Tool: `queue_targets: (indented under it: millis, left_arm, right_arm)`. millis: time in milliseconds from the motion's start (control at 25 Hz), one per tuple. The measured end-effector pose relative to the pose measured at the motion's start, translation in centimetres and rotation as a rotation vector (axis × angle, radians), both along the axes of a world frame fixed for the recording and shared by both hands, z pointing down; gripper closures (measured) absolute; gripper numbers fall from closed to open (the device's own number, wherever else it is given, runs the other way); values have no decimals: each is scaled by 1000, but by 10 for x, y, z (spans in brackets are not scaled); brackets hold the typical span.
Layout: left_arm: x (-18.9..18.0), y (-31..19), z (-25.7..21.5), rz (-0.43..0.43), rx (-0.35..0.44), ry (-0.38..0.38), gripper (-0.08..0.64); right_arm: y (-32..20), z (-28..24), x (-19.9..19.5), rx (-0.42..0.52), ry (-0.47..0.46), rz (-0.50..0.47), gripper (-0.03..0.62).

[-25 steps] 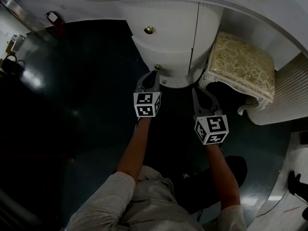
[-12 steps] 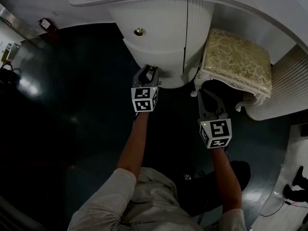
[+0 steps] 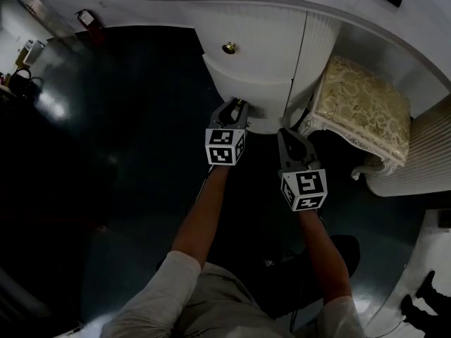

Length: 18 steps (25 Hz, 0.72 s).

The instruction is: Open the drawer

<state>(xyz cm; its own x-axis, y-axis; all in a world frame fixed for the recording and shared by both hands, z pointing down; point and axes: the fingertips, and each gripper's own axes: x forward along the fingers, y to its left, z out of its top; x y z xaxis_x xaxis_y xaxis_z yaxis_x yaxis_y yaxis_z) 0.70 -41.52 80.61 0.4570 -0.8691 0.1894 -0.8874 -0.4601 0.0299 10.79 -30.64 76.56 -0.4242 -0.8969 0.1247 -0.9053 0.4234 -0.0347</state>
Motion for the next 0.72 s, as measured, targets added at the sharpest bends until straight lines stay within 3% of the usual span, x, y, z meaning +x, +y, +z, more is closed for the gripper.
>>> queue_targets:
  millis: [240, 440, 720]
  left_arm:
    - [-7, 10, 0, -43, 5, 21, 453]
    - [-12, 20, -3, -33, 23, 14, 453]
    - [-19, 30, -2, -57, 32, 12, 453]
  right_arm:
    - [-6, 28, -10, -21, 50, -30, 577]
    - [-24, 0, 1, -14, -121, 40, 577]
    - [-43, -22, 9, 29, -193, 99, 577]
